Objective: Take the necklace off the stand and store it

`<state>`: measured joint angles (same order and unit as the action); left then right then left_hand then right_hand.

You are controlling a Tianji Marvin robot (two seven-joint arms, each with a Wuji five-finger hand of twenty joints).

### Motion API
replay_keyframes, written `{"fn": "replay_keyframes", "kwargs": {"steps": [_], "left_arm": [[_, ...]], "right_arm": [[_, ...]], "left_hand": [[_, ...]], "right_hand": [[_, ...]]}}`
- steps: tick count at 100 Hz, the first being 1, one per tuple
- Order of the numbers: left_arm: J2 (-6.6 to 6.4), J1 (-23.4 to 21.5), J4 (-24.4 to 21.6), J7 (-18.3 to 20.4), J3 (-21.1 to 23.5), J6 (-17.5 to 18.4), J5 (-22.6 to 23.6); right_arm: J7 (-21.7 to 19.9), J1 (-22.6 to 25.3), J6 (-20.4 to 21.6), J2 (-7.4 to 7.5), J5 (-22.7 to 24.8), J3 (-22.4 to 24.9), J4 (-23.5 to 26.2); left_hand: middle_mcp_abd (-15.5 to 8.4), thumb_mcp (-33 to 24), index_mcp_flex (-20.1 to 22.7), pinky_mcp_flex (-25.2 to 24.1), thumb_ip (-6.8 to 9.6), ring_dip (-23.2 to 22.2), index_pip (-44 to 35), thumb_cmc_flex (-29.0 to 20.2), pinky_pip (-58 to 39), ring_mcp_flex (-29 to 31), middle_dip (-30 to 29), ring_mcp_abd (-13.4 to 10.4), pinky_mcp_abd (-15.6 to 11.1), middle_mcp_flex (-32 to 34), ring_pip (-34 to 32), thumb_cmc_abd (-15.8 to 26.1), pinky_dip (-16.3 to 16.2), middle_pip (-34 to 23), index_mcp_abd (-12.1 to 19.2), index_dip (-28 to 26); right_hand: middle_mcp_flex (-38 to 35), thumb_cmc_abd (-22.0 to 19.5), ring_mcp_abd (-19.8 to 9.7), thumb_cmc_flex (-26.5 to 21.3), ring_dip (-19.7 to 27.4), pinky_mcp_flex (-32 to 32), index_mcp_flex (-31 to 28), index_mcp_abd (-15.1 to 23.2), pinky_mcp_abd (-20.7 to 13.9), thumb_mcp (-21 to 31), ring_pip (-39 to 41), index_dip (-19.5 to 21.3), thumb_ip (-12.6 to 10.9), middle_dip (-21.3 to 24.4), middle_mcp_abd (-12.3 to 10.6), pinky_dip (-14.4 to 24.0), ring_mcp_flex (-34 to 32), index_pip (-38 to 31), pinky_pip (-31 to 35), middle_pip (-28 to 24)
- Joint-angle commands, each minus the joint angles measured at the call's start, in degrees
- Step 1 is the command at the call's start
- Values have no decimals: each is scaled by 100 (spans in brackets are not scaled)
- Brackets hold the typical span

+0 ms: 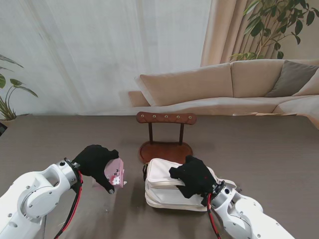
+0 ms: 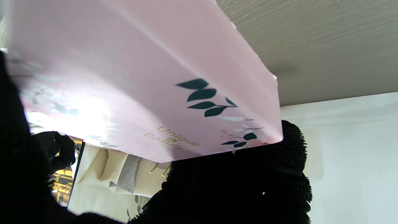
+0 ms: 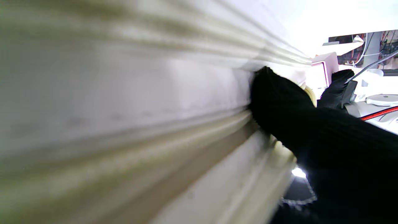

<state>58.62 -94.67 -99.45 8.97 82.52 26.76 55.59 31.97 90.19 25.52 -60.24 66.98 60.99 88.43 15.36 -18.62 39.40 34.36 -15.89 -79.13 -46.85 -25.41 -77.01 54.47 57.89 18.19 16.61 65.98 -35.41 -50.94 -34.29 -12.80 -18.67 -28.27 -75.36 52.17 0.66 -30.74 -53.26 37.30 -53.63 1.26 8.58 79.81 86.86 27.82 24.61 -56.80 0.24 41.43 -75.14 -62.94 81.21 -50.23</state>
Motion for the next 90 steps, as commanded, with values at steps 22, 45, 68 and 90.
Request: {"fn": "replay_keyframes", "kwargs": {"steps": [22, 45, 68, 90], "left_arm": [[25, -137, -83, 58, 119, -41, 26], [32, -165, -30, -5, 124, -69, 27], [34, -178, -26, -4, 139, -109, 19], [35, -198, -47, 13, 143, -148, 18]], "right_arm": [[126, -149, -359, -101, 8, -369, 154], [314, -328, -616, -162, -153, -784, -130], [534, -562, -842, -200, -187, -1204, -357], [586, -697, -932, -223, -246, -1483, -530]], "left_hand": [[-506, -3174, 565, 26, 468, -161, -2601, -2811, -137, 279, 226, -39, -391, 394, -491, 952, -74, -439, 1070, -360], [-509, -3175, 565, 23, 469, -160, -2600, -2815, -136, 275, 224, -29, -391, 395, -487, 956, -74, -438, 1064, -360], [-507, -3170, 565, 19, 468, -160, -2596, -2811, -136, 281, 228, -19, -383, 397, -488, 964, -75, -441, 1065, -358], [-509, -3167, 566, 20, 469, -159, -2594, -2814, -136, 281, 230, -26, -392, 393, -486, 959, -76, -441, 1059, -359]], "right_hand": [[-433, -210, -440, -493, -55, 2289, -435, 1160, 75, 941, 221, 139, -316, 8, 105, 145, -33, -965, 177, -130], [-431, -218, -419, -499, -53, 2289, -425, 1143, 75, 921, 219, 129, -321, 6, 114, 147, -32, -951, 177, -125], [-425, -204, -432, -497, -57, 2289, -423, 1145, 75, 928, 224, 127, -316, 6, 113, 149, -33, -952, 176, -120], [-423, -182, -369, -494, -53, 2279, -393, 1128, 75, 928, 216, 82, -313, 37, 112, 148, -29, -910, 172, -82]]}}
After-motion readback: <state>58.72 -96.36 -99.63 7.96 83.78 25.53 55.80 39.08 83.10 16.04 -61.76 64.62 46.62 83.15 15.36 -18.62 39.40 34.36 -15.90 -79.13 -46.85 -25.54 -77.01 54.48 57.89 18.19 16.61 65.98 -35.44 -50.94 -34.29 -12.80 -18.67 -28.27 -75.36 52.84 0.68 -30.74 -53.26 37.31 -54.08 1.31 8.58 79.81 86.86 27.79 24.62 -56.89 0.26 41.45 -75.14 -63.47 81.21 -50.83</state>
